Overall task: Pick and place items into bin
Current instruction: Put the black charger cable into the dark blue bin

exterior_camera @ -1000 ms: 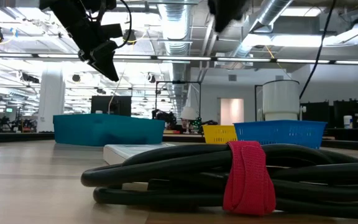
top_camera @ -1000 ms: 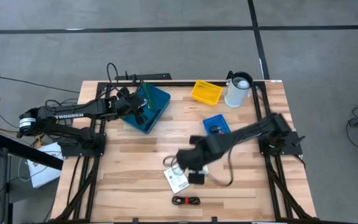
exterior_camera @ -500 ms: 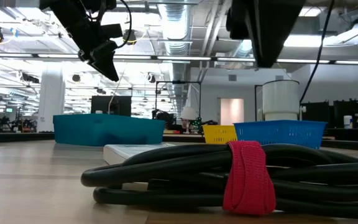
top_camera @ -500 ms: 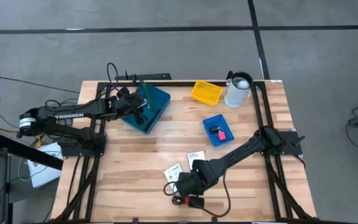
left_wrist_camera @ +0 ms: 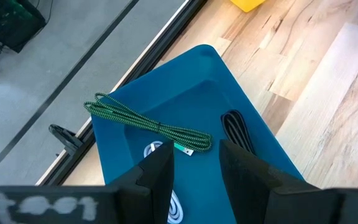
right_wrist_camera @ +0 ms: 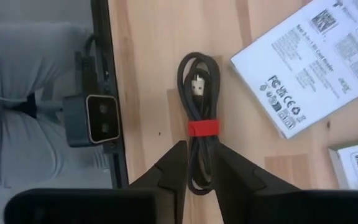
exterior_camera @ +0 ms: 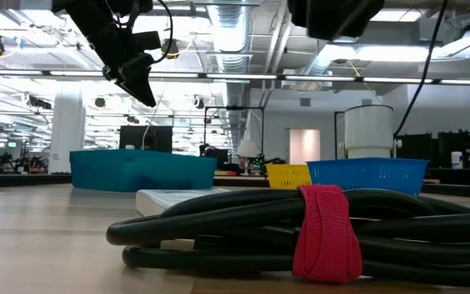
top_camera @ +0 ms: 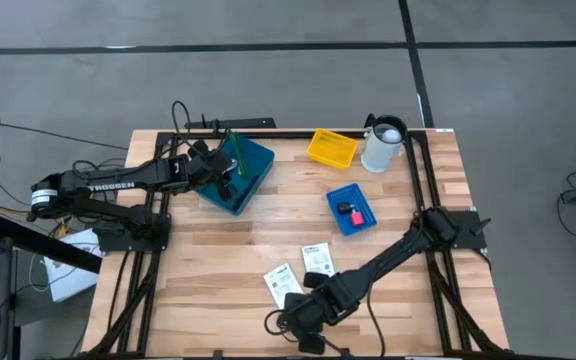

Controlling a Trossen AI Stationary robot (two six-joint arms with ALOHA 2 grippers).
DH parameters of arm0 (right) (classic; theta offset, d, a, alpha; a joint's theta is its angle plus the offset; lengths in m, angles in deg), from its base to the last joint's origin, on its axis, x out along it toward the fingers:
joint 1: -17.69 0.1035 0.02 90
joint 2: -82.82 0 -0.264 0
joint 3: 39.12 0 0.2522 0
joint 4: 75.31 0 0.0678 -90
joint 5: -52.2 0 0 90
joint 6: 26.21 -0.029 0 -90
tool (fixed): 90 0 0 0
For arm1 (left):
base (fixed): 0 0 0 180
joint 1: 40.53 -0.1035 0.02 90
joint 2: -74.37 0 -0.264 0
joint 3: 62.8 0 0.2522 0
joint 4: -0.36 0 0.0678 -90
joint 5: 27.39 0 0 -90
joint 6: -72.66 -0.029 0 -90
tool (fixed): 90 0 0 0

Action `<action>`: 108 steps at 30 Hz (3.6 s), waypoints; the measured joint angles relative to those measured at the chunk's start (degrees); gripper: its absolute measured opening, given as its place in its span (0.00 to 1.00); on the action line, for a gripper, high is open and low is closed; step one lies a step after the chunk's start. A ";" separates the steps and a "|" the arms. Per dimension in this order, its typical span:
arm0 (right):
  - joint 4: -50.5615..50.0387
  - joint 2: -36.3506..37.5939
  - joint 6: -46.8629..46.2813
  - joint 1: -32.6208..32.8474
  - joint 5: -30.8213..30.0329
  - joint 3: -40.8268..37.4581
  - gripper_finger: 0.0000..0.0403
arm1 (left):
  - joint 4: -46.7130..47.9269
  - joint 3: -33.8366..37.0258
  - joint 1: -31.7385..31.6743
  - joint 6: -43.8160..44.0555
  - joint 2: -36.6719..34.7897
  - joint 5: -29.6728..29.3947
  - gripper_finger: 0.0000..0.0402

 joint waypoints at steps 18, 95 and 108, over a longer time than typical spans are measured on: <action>0.90 -1.81 2.47 -0.46 0.89 -0.02 0.55 | -0.02 0.00 0.00 0.00 0.00 0.00 0.30; 3.58 -8.74 0.52 1.92 8.54 -3.39 0.10 | 0.00 -0.02 -0.02 0.00 0.00 0.00 0.30; -6.94 -6.34 7.54 2.76 -4.45 11.00 0.09 | 0.00 -0.02 0.00 0.00 0.00 0.00 0.30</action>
